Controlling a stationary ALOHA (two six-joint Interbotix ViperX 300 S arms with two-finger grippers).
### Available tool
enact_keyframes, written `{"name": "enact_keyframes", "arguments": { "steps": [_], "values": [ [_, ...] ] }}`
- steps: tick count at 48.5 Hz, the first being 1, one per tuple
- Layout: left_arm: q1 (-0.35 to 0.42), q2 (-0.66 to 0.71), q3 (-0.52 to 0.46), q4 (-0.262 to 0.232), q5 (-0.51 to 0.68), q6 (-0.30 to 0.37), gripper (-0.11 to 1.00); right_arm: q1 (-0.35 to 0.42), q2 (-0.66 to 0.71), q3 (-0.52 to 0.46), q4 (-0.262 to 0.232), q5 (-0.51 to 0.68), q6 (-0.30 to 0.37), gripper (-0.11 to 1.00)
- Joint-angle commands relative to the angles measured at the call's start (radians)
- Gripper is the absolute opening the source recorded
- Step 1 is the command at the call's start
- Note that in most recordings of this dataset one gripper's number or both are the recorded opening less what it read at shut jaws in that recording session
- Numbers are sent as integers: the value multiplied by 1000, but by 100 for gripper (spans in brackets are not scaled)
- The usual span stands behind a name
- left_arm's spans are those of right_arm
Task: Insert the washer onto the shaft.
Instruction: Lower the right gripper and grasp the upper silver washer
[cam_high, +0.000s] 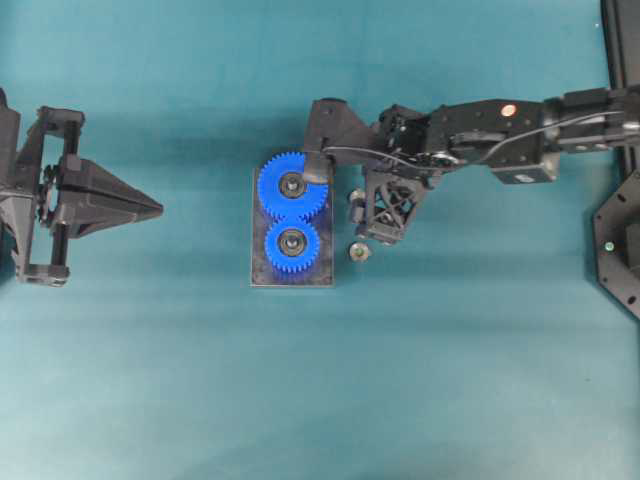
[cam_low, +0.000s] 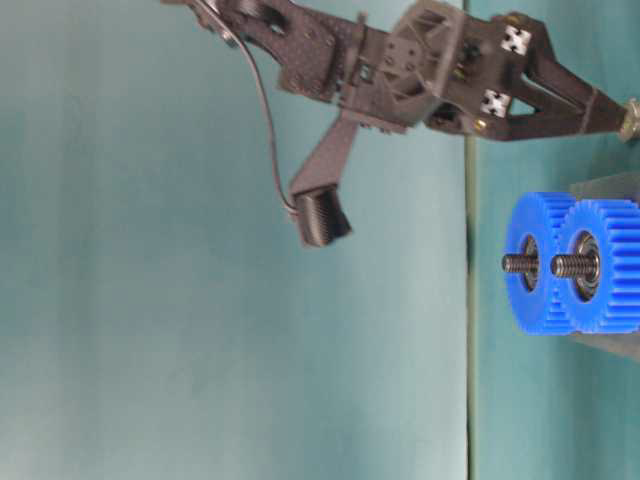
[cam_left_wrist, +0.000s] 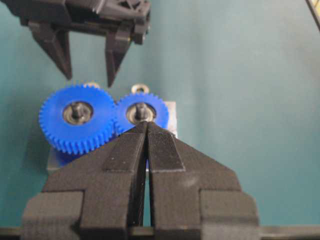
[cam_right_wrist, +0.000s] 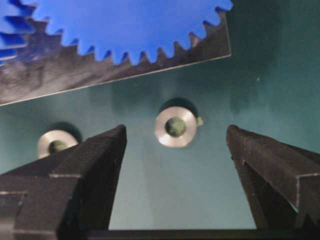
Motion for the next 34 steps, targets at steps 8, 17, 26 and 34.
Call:
{"name": "enact_keyframes", "arguments": {
  "steps": [8, 17, 26, 34],
  "values": [
    [2, -6, -6, 2, -9, 0, 0, -9, 34, -48, -15, 11, -8, 85],
    [2, -3, -6, 2, -8, -2, 0, -9, 58, -64, -15, 21, -6, 85],
    [0, 0, -5, 3, -8, -3, 0, -9, 78, -64, -15, 52, -5, 84],
    [0, 0, -3, 2, -8, -3, 0, -9, 86, -64, -15, 71, -2, 81]
  ]
}}
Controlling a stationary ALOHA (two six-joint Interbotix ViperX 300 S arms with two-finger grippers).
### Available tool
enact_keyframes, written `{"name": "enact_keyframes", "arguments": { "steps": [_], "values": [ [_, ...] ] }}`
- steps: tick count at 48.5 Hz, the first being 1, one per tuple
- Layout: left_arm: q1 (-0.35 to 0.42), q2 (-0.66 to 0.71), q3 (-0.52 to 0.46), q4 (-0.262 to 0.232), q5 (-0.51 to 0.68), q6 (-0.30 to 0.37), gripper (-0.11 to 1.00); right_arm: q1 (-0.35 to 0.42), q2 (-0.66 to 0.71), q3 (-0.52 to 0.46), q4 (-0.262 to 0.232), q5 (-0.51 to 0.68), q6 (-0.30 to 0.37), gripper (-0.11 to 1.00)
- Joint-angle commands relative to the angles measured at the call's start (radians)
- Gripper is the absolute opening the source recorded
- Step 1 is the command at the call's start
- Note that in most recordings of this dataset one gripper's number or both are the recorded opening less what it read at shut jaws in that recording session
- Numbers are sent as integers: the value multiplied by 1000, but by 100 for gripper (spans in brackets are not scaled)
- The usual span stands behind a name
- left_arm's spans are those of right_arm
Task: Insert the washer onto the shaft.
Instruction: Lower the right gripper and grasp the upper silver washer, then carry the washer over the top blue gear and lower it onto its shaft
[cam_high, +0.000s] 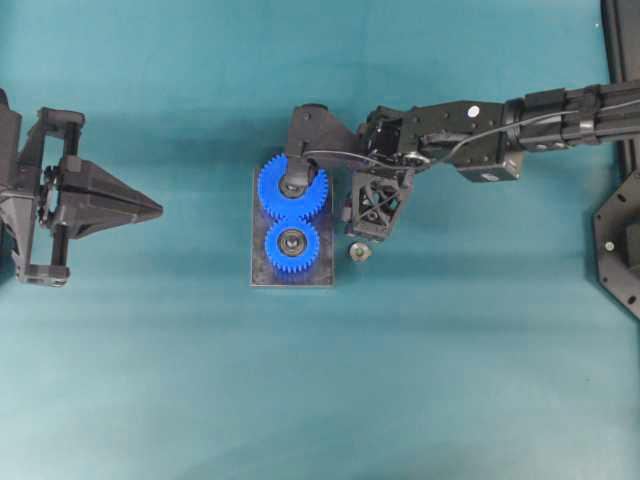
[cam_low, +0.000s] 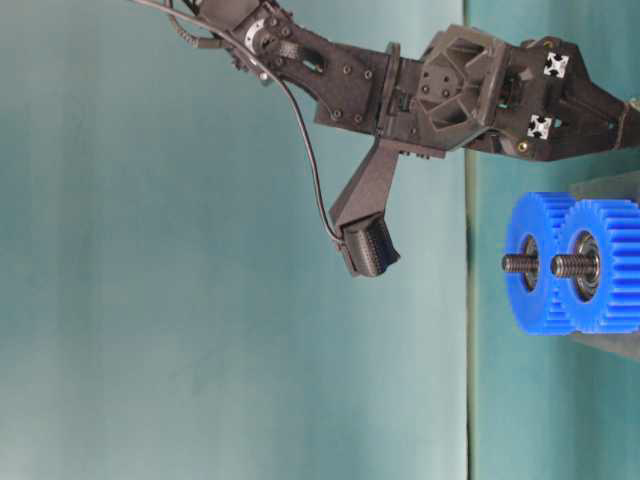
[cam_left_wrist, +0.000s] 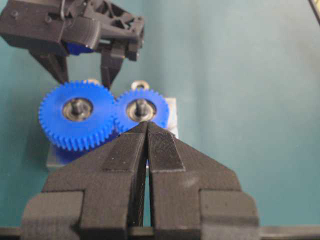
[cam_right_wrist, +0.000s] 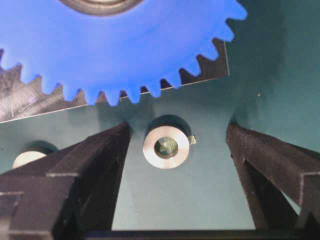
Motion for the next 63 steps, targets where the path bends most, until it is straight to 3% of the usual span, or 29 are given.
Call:
{"name": "enact_keyframes", "arguments": {
  "steps": [1, 16, 23, 31, 42, 51, 63],
  "values": [
    [0, 0, -9, 2, -6, -2, 0, -2, -3, -5, -2, 8, -2, 80],
    [0, -2, -9, 3, -6, -2, 0, 14, -3, -3, 3, 25, 0, 41],
    [2, -3, -8, 3, -8, -2, 0, 21, -8, -8, 3, 23, 15, 30],
    [0, -5, -8, 3, -6, -2, 0, 21, -51, -20, -2, 57, 52, 30],
    [0, -5, -8, 3, -8, -2, 0, 17, -118, -80, -2, 187, 52, 30],
    [2, -6, -8, 3, -9, -3, 0, 20, -117, -202, -2, 299, 43, 30],
    [2, -6, -6, 3, -9, -5, 0, 25, -55, -351, -2, 350, 34, 30]
  ]
}}
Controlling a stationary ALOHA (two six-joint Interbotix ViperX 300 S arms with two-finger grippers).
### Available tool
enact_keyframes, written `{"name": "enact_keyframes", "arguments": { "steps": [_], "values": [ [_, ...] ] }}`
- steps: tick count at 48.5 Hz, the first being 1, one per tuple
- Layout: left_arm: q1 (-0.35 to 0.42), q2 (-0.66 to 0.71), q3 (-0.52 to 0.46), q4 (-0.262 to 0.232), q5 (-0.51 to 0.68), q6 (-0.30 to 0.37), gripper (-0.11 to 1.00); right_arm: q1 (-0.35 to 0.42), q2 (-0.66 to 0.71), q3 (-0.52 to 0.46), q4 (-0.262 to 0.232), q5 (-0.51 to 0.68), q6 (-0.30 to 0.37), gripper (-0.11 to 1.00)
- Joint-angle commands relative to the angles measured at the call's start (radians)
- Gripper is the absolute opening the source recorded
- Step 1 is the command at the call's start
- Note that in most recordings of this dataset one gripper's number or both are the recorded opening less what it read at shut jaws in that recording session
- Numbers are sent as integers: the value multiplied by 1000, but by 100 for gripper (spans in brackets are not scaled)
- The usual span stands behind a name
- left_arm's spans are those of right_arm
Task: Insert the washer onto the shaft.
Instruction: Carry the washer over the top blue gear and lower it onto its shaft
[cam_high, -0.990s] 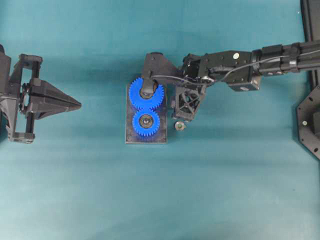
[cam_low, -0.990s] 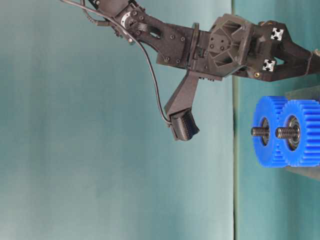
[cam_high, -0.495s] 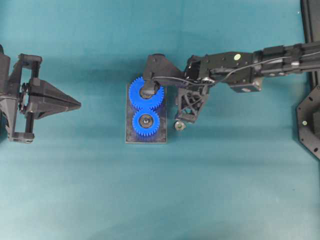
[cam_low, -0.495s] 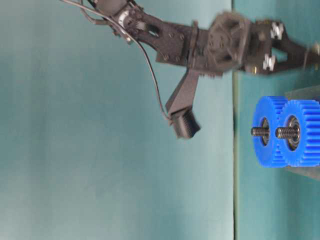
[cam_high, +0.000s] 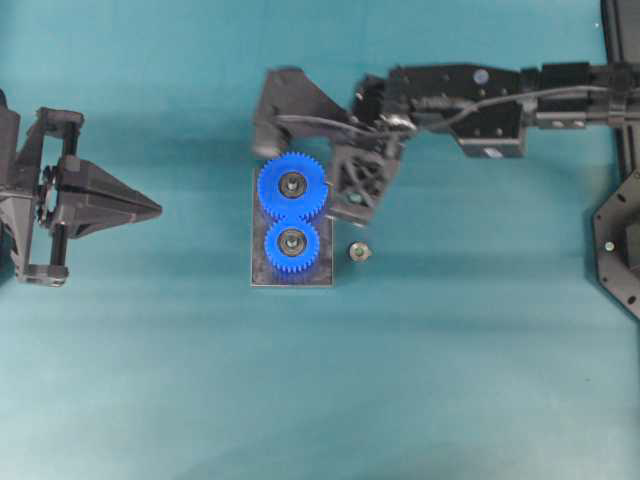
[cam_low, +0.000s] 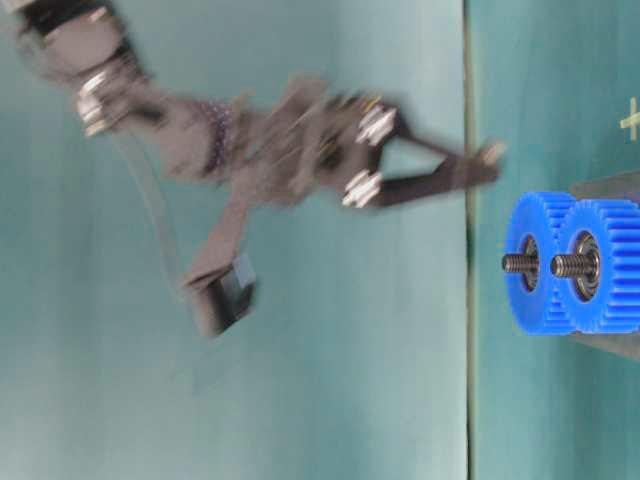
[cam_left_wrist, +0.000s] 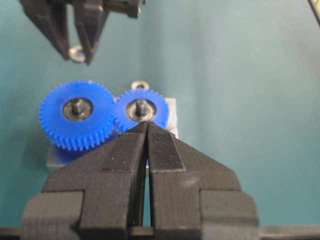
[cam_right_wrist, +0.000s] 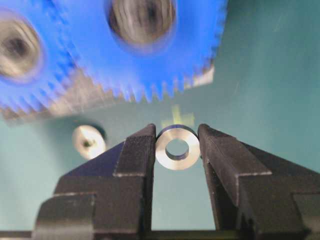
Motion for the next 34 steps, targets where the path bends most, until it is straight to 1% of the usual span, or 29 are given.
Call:
{"name": "enact_keyframes", "arguments": {
  "steps": [1, 8, 15, 22, 34],
  "values": [
    [0, -3, -9, 3, -9, -2, 0, 8, 11, -71, 0, 12, -11, 30],
    [2, -5, -9, 3, -11, -3, 0, 17, 72, -152, 5, 51, -40, 30],
    [0, -5, -5, 3, -9, -8, 0, 25, 109, -213, 9, 64, -48, 30],
    [0, -5, -2, 3, -9, -8, 0, 28, 133, -252, 11, 81, -52, 30],
    [0, -5, 2, 3, -11, -8, 0, 28, 163, -276, 11, 110, -57, 30]
  ]
}}
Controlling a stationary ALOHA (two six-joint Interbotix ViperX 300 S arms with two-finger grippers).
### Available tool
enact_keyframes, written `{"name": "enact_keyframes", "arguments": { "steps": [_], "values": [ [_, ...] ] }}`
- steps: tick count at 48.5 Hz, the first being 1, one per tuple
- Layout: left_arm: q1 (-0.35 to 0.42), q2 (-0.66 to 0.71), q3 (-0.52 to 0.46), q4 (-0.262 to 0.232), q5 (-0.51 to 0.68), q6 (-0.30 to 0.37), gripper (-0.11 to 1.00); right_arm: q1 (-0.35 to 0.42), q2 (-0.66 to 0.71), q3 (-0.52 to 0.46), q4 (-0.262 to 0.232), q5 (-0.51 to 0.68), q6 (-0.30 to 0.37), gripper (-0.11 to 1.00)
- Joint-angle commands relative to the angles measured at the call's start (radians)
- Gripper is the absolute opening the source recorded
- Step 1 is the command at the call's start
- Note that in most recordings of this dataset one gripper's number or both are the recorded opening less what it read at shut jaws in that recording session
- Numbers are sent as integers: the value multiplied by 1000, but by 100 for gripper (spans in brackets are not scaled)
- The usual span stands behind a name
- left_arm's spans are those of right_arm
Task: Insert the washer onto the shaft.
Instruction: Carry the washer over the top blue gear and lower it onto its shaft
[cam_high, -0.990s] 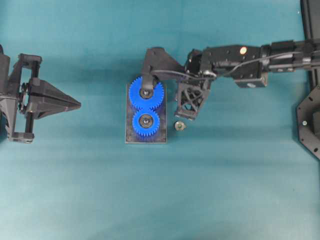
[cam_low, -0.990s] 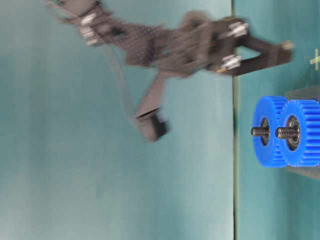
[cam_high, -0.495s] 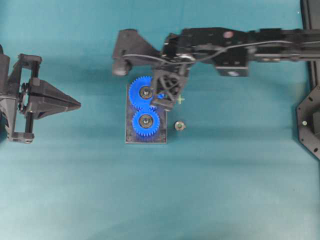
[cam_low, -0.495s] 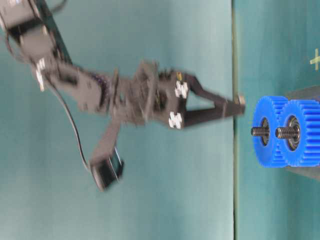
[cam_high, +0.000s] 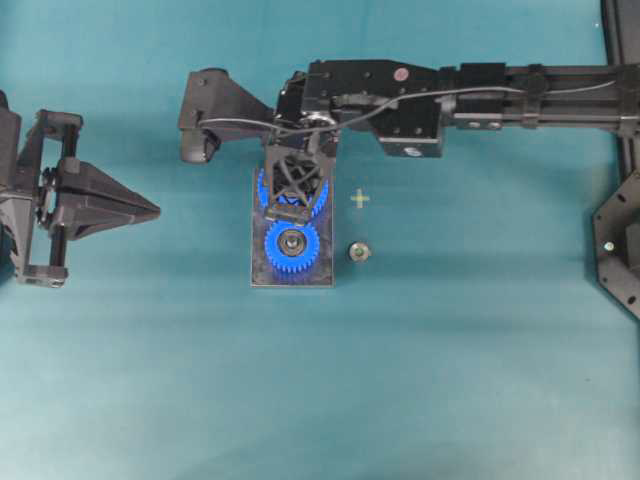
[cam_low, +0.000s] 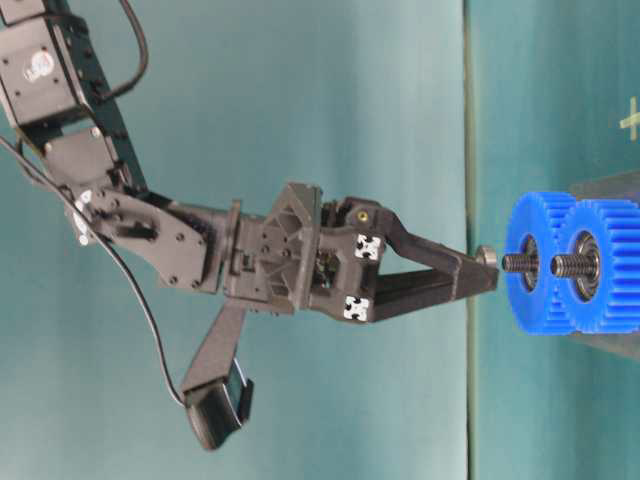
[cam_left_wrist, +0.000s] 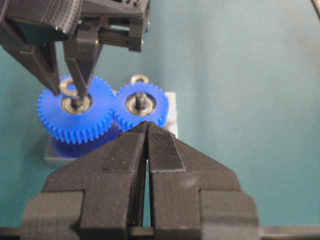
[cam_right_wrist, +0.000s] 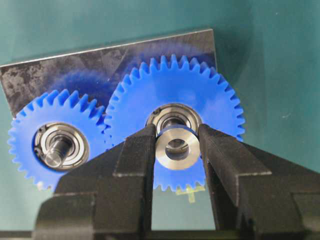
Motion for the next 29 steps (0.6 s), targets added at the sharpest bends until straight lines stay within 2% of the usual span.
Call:
{"name": "enact_keyframes", "arguments": {
  "steps": [1, 29],
  "values": [
    [2, -2, -12, 3, -9, -2, 0, 5, -12, -26, 2, 8, -14, 30],
    [0, -2, -9, 3, -8, -2, 0, 3, 3, -38, 2, 28, -14, 30]
  ]
}}
